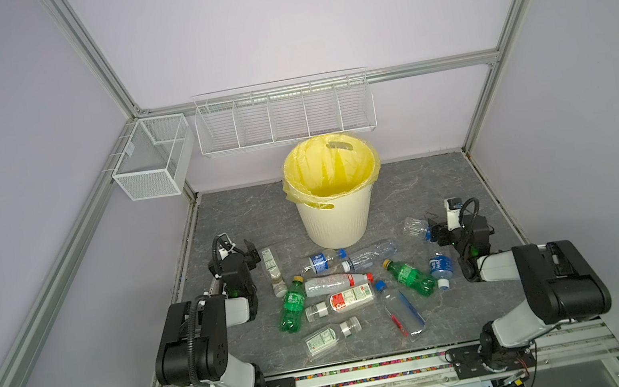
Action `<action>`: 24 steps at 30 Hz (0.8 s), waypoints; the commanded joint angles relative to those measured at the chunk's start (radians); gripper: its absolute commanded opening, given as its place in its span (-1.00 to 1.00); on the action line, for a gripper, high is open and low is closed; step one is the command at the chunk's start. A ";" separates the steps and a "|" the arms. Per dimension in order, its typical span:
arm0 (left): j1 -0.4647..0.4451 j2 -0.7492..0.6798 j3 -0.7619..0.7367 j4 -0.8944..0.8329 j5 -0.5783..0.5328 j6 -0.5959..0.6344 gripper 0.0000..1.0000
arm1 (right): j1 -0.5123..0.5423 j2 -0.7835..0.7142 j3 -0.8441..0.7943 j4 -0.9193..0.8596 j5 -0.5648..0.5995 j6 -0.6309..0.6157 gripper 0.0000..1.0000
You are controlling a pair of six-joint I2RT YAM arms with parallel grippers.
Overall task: Throw the plastic bottles in the bin
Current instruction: 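Raise both arms from rest and move grippers toward the bottles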
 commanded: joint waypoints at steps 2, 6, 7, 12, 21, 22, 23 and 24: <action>-0.002 0.005 -0.004 0.019 -0.008 -0.002 0.98 | -0.002 -0.013 0.007 0.000 -0.002 -0.003 0.76; 0.000 0.004 -0.004 0.019 -0.004 -0.003 0.98 | -0.003 -0.012 0.007 0.001 -0.003 -0.004 0.76; 0.000 0.005 -0.004 0.019 -0.003 -0.002 0.98 | -0.003 -0.013 0.007 0.000 -0.004 -0.004 0.76; 0.001 0.004 -0.003 0.017 -0.002 -0.004 0.98 | -0.002 -0.011 0.007 0.000 -0.003 -0.003 0.76; 0.012 0.000 -0.016 0.040 0.007 -0.015 0.99 | -0.002 -0.013 0.004 0.004 -0.002 -0.006 0.76; 0.012 -0.006 -0.029 0.059 -0.009 -0.021 0.99 | 0.002 -0.015 0.001 0.011 -0.003 -0.011 0.75; 0.012 -0.022 -0.048 0.087 -0.029 -0.030 0.99 | 0.011 -0.025 0.002 0.000 0.013 -0.018 0.75; 0.012 -0.048 -0.073 0.100 -0.048 -0.043 0.99 | 0.022 -0.043 0.002 -0.014 0.040 -0.023 0.76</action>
